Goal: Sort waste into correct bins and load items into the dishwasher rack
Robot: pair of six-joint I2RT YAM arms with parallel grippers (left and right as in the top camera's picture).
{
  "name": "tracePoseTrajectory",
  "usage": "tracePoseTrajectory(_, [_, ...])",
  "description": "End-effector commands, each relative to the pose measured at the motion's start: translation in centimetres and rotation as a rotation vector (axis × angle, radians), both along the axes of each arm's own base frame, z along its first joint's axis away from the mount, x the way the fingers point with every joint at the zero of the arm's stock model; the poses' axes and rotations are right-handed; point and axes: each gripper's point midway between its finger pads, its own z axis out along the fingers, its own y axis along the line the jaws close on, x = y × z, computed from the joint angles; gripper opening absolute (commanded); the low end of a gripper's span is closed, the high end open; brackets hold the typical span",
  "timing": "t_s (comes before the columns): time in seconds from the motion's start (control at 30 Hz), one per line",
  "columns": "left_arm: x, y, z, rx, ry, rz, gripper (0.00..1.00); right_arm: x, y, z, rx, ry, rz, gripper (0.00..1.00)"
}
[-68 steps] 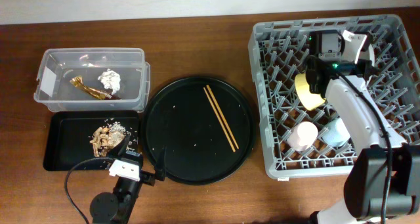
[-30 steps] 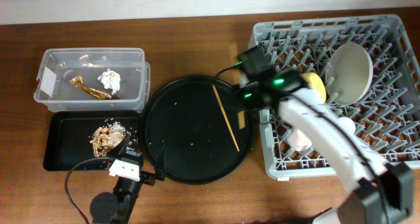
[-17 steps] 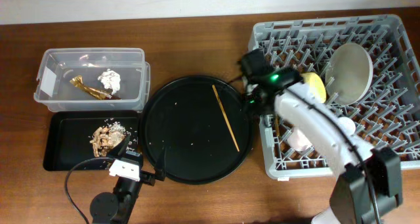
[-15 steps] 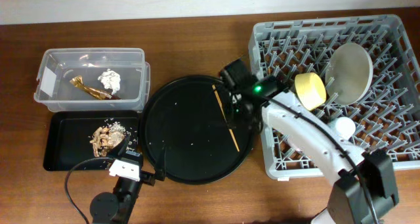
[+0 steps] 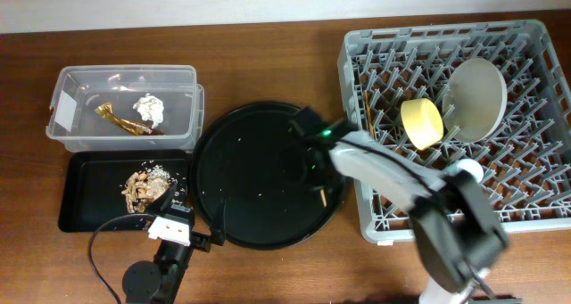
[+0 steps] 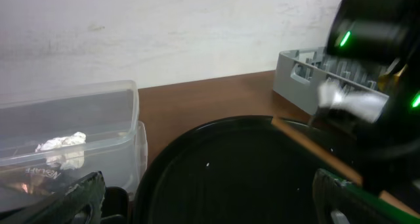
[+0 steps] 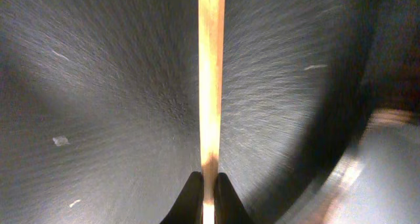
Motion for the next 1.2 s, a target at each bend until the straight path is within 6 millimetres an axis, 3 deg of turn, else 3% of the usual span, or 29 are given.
tracePoseTrajectory(0.0, [-0.1,-0.2,-0.2,0.014,-0.005,-0.013,0.99,4.3,-2.9,11.3,0.144,-0.295,-0.099,0.04])
tracePoseTrajectory(0.07, [-0.1,-0.2,-0.2,0.014,-0.005,-0.013,0.99,5.3,-6.8,14.5,0.145,-0.39,-0.137,0.04])
tracePoseTrajectory(0.1, [-0.1,-0.2,-0.2,0.014,-0.005,-0.013,0.99,5.8,-9.5,14.7,0.1,-0.402,-0.14,0.04])
tracePoseTrajectory(0.17, [-0.1,-0.2,-0.2,0.014,-0.005,-0.013,0.99,6.1,-13.0,12.4,-0.011,-0.347,-0.196,0.04])
tracePoseTrajectory(0.23, [-0.1,-0.2,-0.2,0.014,-0.005,-0.013,0.99,6.0,-13.4,9.9,-0.026,-0.262,-0.205,0.04])
tracePoseTrajectory(0.27, [-0.1,-0.2,-0.2,0.014,-0.005,-0.013,0.99,5.8,-12.8,8.3,-0.024,-0.208,-0.182,0.13])
tracePoseTrajectory(0.33, [-0.1,-0.2,-0.2,0.014,-0.005,-0.013,0.99,5.1,-11.7,8.4,0.008,-0.179,-0.147,0.41])
tracePoseTrajectory(0.37, [-0.1,-0.2,-0.2,0.014,-0.005,-0.013,0.99,4.8,-11.5,9.4,0.015,-0.186,-0.146,0.44])
tracePoseTrajectory(0.43, [-0.1,-0.2,-0.2,0.014,-0.005,-0.013,0.99,3.7,-11.7,13.6,0.032,-0.229,-0.157,0.47])
tracePoseTrajectory(0.47, [-0.1,-0.2,-0.2,0.014,-0.005,-0.013,0.99,2.2,-11.5,17.3,0.061,-0.294,-0.141,0.48])
tracePoseTrajectory(0.57, [-0.1,-0.2,-0.2,0.014,-0.005,-0.013,0.99,-2.9,-9.0,25.9,0.215,-0.528,-0.034,0.53])
tracePoseTrajectory(0.6, [-0.1,-0.2,-0.2,0.014,-0.005,-0.013,0.99,-5.5,-8.3,28.7,0.279,-0.619,0.018,0.67])
tracePoseTrajectory(0.63, [-0.1,-0.2,-0.2,0.014,-0.005,-0.013,0.99,-8.4,-7.9,31.3,0.35,-0.707,0.074,0.99])
tracePoseTrajectory(0.73, [-0.1,-0.2,-0.2,0.014,-0.005,-0.013,0.99,-14.8,-9.5,36.0,0.477,-0.914,0.135,0.99])
tracePoseTrajectory(0.8, [-0.1,-0.2,-0.2,0.014,-0.005,-0.013,0.99,-17.1,-12.1,37.3,0.45,-1.038,0.105,0.99])
tracePoseTrajectory(0.87, [-0.1,-0.2,-0.2,0.014,-0.005,-0.013,0.99,-18.3,-15.7,36.9,0.338,-1.1,0.004,0.99])
tracePoseTrajectory(0.97, [-0.1,-0.2,-0.2,0.014,-0.005,-0.013,0.99,-17.8,-17.2,35.6,0.223,-1.124,-0.026,0.99])
tracePoseTrajectory(1.0, [-0.1,-0.2,-0.2,0.014,-0.005,-0.013,0.99,-16.8,-17.8,34.8,0.185,-1.161,-0.085,0.99])
tracePoseTrajectory(1.07, [-0.1,-0.2,-0.2,0.014,-0.005,-0.013,0.99,-14.7,-17.8,31.8,0.176,-1.195,-0.156,0.99])
tracePoseTrajectory(1.17, [-0.1,-0.2,-0.2,0.014,-0.005,-0.013,0.99,-11.9,-17.1,25.0,0.219,-1.246,-0.168,0.99])
